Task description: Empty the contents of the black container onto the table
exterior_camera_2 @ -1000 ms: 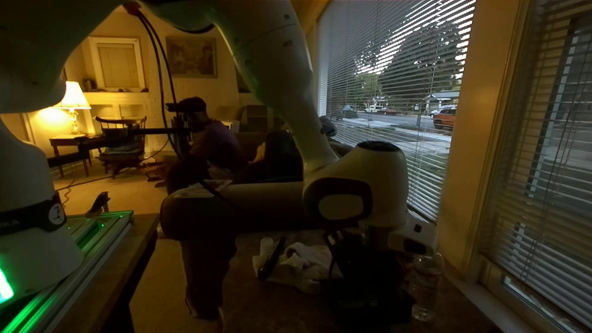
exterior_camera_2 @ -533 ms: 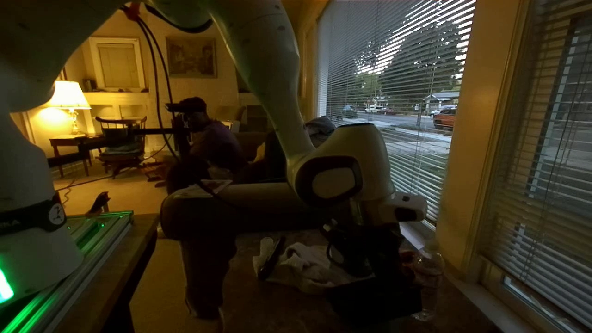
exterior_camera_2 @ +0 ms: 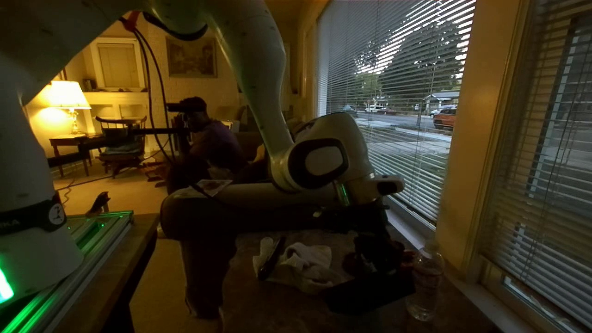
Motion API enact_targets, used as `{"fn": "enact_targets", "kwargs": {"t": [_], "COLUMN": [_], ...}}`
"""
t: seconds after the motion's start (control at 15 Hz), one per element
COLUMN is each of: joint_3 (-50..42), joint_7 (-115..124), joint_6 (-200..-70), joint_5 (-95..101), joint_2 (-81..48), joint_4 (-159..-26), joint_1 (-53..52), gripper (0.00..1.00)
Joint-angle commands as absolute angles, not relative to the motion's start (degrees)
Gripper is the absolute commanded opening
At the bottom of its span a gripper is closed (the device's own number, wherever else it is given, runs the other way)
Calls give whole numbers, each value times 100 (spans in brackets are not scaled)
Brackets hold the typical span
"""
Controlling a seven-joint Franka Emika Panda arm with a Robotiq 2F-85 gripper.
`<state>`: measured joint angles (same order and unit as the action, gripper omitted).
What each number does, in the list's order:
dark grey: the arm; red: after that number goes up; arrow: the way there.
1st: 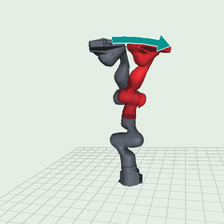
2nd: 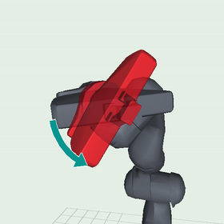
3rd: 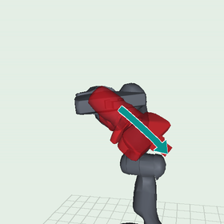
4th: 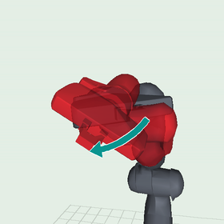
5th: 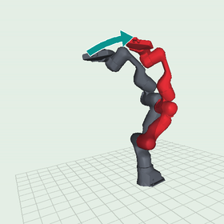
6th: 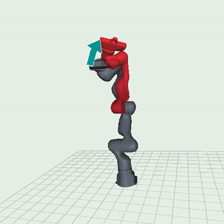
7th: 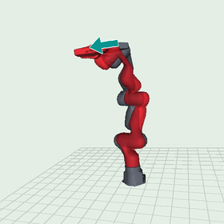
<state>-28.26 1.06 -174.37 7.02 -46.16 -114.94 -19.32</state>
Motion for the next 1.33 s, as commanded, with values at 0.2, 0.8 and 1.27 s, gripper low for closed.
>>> {"fn": "enact_targets", "kwargs": {"t": [0.2,0.8,1.27], "joint_3": [-4065,-5172,-5572], "joint_7": [621,605,445], "joint_6": [-17952,-18666,-19442], "joint_5": [1016,549,-332], "joint_2": [-4751,-5658,-6572], "joint_4": [-12061,-12372,-12587], "joint_1": [-3453,-4907,-5790], "gripper": [2,2,2]}}
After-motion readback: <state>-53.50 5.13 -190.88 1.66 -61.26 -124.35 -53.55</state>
